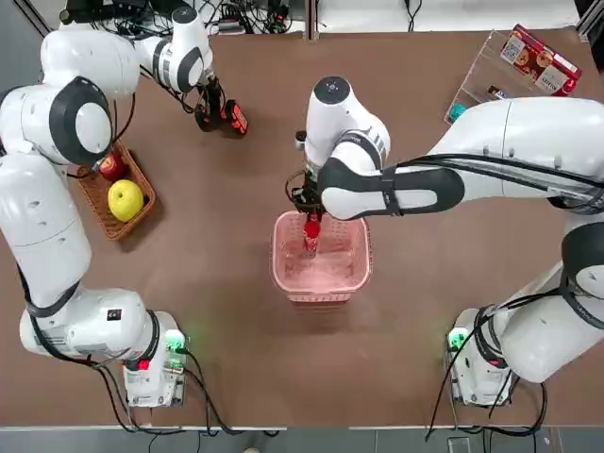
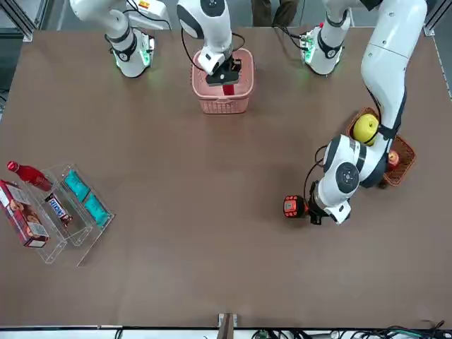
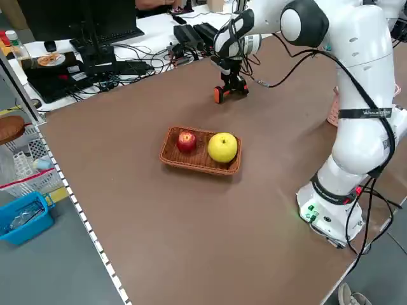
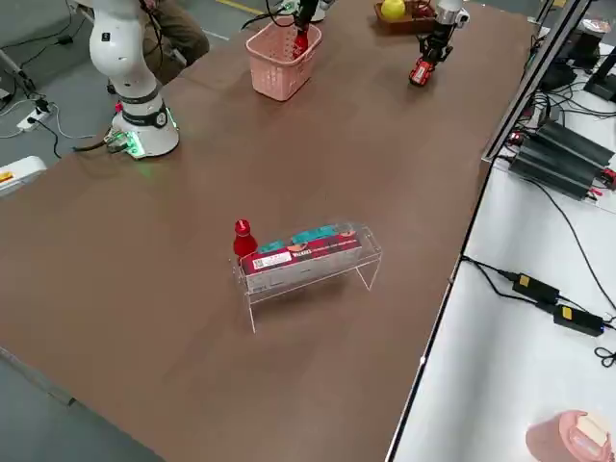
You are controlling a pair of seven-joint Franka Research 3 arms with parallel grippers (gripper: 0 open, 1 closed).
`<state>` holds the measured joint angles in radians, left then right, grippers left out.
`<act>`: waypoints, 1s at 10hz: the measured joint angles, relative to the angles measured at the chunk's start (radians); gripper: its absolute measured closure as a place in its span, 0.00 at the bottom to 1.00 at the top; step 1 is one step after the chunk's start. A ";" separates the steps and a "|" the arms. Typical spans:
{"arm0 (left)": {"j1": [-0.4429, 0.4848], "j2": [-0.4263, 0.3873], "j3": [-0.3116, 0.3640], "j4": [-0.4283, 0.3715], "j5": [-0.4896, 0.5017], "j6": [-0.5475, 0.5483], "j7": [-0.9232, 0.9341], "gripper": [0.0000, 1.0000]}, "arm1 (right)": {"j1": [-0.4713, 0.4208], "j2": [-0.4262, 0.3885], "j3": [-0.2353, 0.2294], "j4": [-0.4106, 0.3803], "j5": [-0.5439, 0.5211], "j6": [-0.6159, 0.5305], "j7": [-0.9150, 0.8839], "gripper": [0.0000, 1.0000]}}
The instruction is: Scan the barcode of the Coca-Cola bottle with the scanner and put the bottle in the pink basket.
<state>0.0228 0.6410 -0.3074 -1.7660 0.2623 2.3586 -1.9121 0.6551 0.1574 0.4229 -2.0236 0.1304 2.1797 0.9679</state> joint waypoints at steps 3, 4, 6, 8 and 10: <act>0.000 0.000 0.000 0.001 0.005 0.001 0.000 0.62 | 0.005 0.004 0.000 -0.049 -0.016 0.079 0.002 0.67; 0.000 0.000 0.000 0.003 0.007 0.002 0.000 0.50 | 0.005 0.007 0.000 -0.057 -0.016 0.086 0.002 0.67; -0.002 0.000 -0.002 0.006 0.007 0.002 0.000 0.37 | 0.005 0.008 0.000 -0.057 -0.016 0.086 0.002 0.67; -0.006 0.000 -0.002 0.008 0.007 0.002 0.000 0.33 | 0.005 0.007 0.000 -0.056 -0.016 0.087 0.002 0.60; -0.008 0.000 -0.003 0.013 0.048 0.002 0.001 0.16 | 0.005 0.007 -0.001 -0.055 -0.016 0.087 0.003 0.44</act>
<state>0.0153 0.6409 -0.3107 -1.7530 0.3098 2.3605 -1.9115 0.6602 0.1640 0.4217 -2.0783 0.1139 2.2667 0.9707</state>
